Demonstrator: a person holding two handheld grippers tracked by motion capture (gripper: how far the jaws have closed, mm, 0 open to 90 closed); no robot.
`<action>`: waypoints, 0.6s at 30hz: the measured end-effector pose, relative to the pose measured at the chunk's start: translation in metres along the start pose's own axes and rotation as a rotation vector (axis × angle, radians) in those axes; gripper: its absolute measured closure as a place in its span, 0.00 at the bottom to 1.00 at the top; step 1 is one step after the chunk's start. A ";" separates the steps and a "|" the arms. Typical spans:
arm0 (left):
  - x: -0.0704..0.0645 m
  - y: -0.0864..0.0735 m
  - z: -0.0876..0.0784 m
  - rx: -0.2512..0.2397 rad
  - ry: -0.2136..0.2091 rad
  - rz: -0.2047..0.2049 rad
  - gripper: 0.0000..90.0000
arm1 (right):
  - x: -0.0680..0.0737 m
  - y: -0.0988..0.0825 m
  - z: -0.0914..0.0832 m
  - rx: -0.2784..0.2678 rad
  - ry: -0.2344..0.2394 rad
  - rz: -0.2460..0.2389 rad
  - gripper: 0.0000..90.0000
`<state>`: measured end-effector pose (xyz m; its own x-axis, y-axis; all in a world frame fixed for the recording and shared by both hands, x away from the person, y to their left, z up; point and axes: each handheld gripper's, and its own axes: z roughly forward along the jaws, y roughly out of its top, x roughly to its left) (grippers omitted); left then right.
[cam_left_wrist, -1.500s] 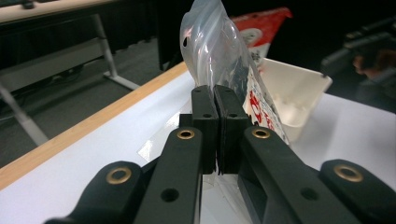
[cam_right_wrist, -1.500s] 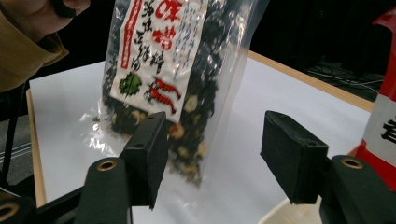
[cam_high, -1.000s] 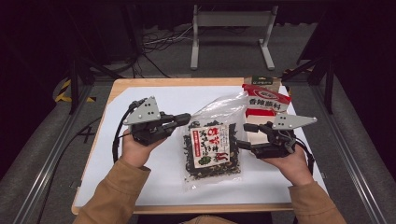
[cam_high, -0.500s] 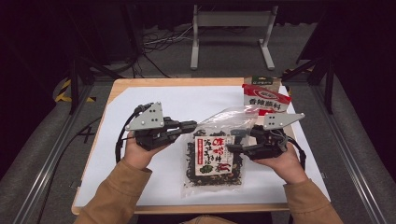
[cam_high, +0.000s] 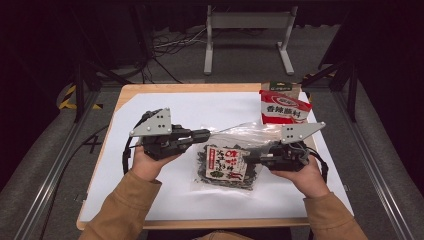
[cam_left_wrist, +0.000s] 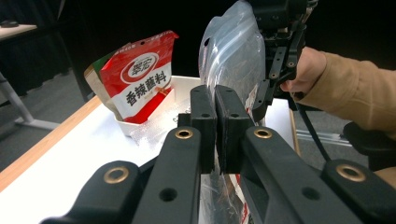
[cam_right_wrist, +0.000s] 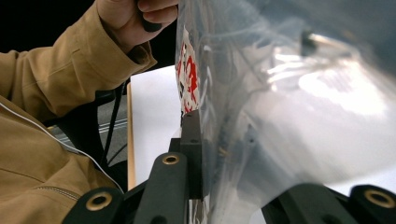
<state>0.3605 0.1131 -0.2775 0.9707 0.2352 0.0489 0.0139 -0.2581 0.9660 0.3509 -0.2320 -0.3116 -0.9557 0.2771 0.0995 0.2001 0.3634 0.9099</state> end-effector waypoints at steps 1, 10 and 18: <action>0.000 0.000 -0.001 -0.009 -0.002 -0.007 0.95 | 0.001 0.001 0.000 -0.003 -0.001 0.002 0.85; 0.006 -0.001 -0.016 -0.056 0.023 -0.051 0.82 | 0.003 0.004 -0.008 -0.003 -0.042 -0.003 0.86; 0.007 -0.005 -0.024 -0.026 0.044 -0.069 0.69 | 0.003 0.009 -0.029 -0.009 -0.119 -0.021 0.86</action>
<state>0.3616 0.1384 -0.2754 0.9562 0.2926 -0.0076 0.0738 -0.2158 0.9736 0.3436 -0.2532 -0.2911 -0.9272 0.3731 0.0323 0.1778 0.3627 0.9148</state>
